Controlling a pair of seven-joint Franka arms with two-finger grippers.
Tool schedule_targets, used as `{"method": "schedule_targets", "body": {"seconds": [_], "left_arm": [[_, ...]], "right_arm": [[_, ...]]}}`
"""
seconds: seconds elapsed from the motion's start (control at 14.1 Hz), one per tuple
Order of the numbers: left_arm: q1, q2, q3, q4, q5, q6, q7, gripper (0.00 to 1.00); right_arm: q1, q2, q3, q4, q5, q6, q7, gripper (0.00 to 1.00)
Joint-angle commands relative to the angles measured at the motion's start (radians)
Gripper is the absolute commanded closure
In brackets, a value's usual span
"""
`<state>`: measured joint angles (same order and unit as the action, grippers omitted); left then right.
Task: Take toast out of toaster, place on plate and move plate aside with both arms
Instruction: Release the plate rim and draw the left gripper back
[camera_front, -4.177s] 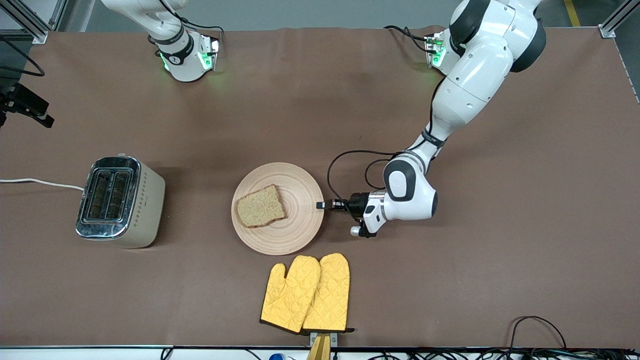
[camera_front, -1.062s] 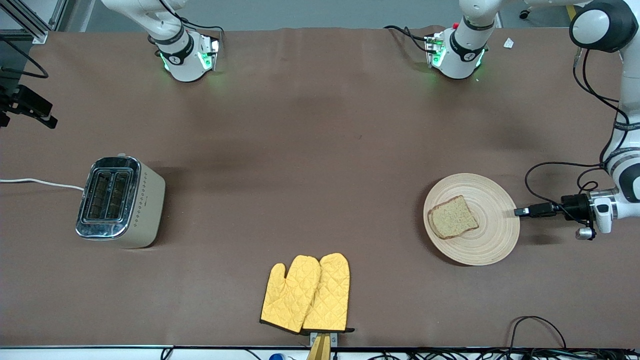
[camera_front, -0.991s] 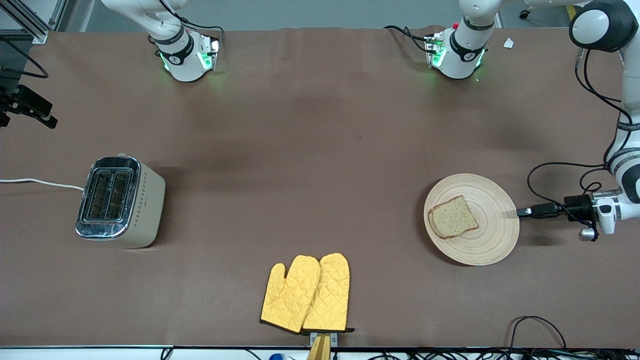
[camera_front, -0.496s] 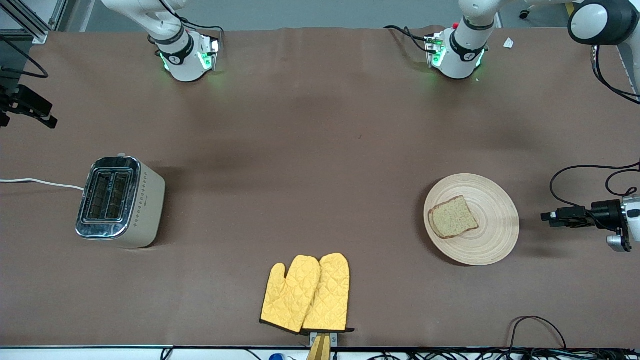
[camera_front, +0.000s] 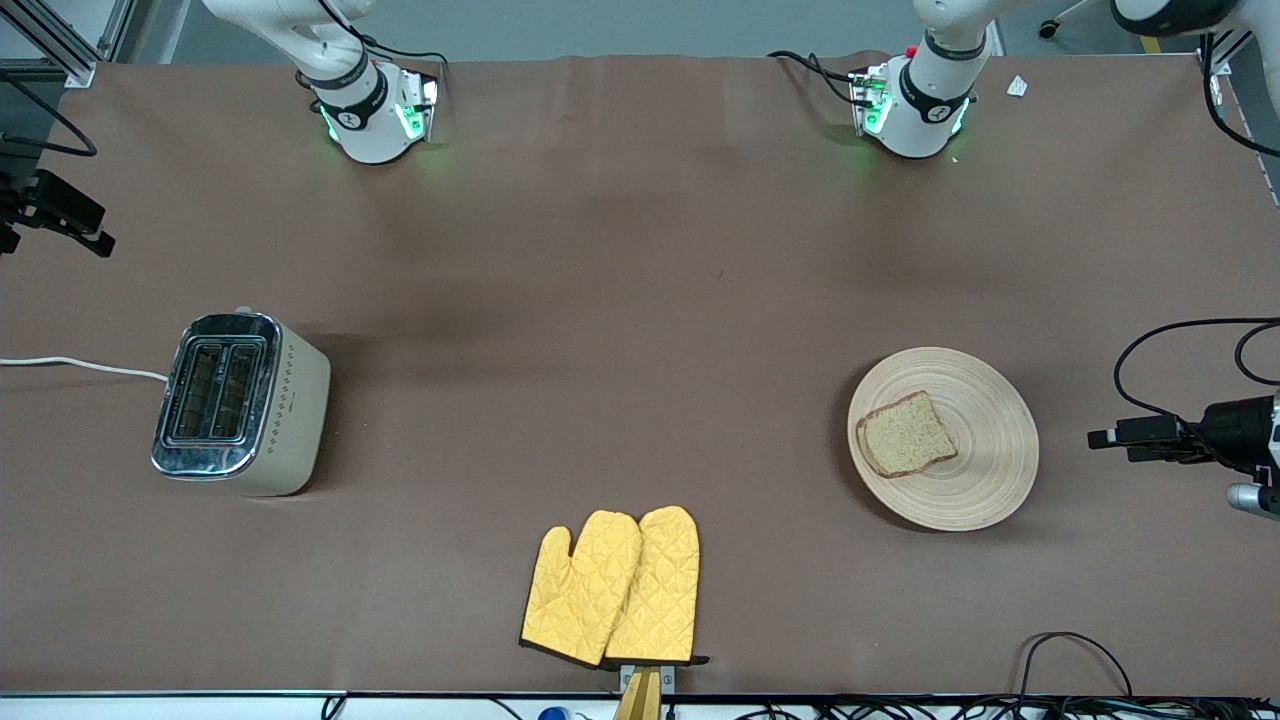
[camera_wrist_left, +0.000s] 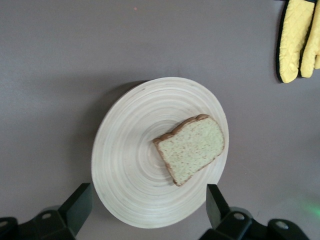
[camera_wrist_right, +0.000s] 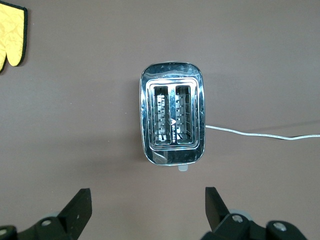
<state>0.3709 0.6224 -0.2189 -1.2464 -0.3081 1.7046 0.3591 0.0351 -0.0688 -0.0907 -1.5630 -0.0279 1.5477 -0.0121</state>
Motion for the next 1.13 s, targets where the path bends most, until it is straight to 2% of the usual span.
{"method": "schedule_targets", "body": {"seconds": [0.0, 0.28, 0.42, 0.78, 1.06], "left_arm": [[-0.093, -0.114, 0.010, -0.031, 0.076, -0.026, -0.153, 0.00], [-0.257, -0.225, 0.010, -0.033, 0.180, -0.091, -0.475, 0.00], [-0.320, -0.266, 0.010, -0.033, 0.257, -0.112, -0.561, 0.00], [-0.358, -0.346, 0.021, -0.033, 0.372, -0.140, -0.499, 0.00], [-0.414, -0.450, 0.119, -0.077, 0.383, -0.160, -0.407, 0.00]], "right_arm": [[-0.017, 0.001, 0.014, 0.009, -0.018, -0.009, -0.009, 0.00], [-0.017, 0.001, 0.014, 0.009, -0.018, -0.009, -0.009, 0.00], [-0.017, 0.001, 0.014, 0.009, -0.018, -0.009, -0.009, 0.00], [-0.017, 0.001, 0.014, 0.008, -0.018, -0.009, -0.009, 0.00], [-0.017, 0.001, 0.014, 0.008, -0.018, -0.009, -0.011, 0.00]]}}
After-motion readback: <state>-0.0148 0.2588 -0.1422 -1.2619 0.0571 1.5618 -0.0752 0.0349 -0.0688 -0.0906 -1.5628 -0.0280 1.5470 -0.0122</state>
